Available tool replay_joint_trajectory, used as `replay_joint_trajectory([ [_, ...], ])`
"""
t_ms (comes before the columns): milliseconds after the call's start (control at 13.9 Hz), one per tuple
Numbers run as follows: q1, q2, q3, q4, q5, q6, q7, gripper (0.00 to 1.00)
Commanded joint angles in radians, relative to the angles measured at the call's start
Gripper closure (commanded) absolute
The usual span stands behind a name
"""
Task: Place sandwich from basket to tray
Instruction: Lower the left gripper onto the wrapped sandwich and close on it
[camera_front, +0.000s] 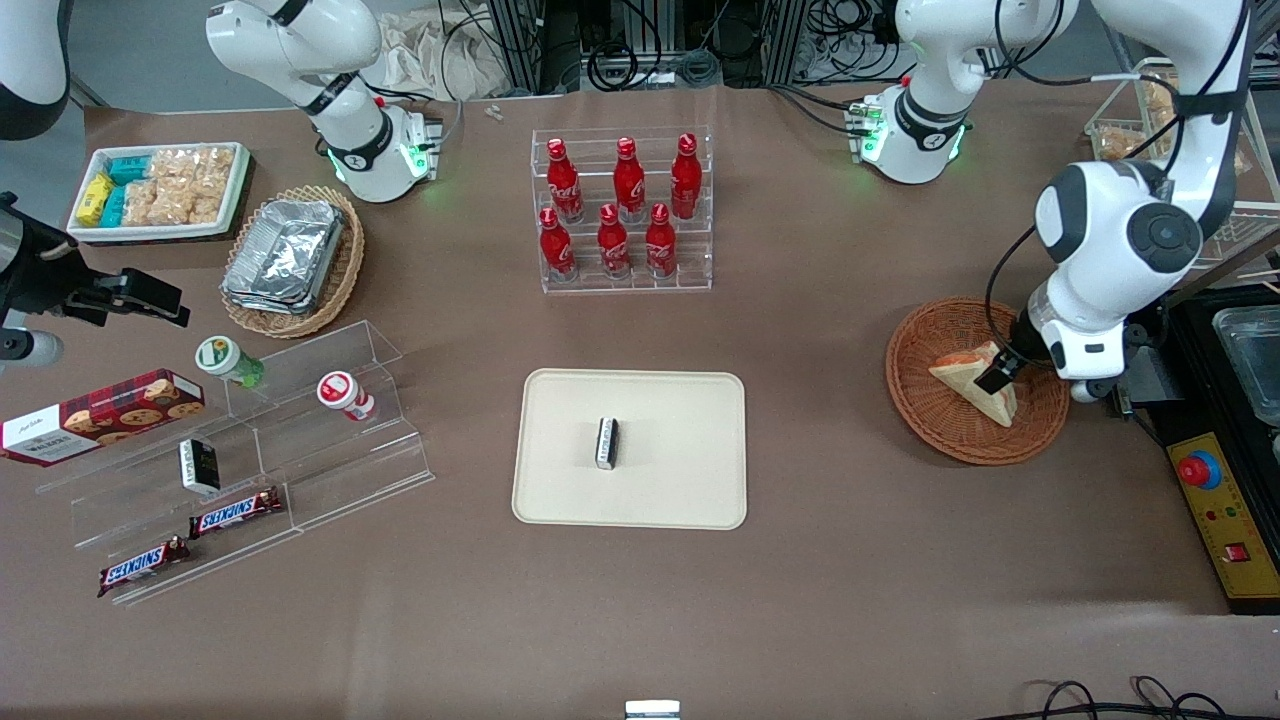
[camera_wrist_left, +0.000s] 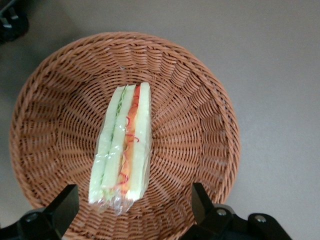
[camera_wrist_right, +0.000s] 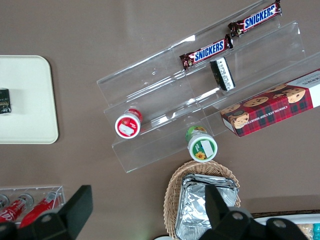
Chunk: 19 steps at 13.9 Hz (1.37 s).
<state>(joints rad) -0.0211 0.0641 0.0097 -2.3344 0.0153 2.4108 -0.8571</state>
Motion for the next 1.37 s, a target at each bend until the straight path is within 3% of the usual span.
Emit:
replay_joint_trajectory([
  [0,-0.002,0.02,0.004,-0.028,0.022,0.059,-0.045,0.0],
  [288,0.015,0.06,0.007,-0.097,0.022,0.195,-0.043,0.0],
  [719,0.015,0.071,0.007,-0.086,0.022,0.202,-0.057,0.0],
  [935,0.013,0.028,0.004,-0.03,0.026,0.069,-0.074,0.0],
  [1079,0.013,-0.001,0.003,0.019,0.075,-0.071,-0.077,0.0],
  [1295,0.013,0.006,0.003,0.012,0.092,-0.075,-0.088,0.0],
])
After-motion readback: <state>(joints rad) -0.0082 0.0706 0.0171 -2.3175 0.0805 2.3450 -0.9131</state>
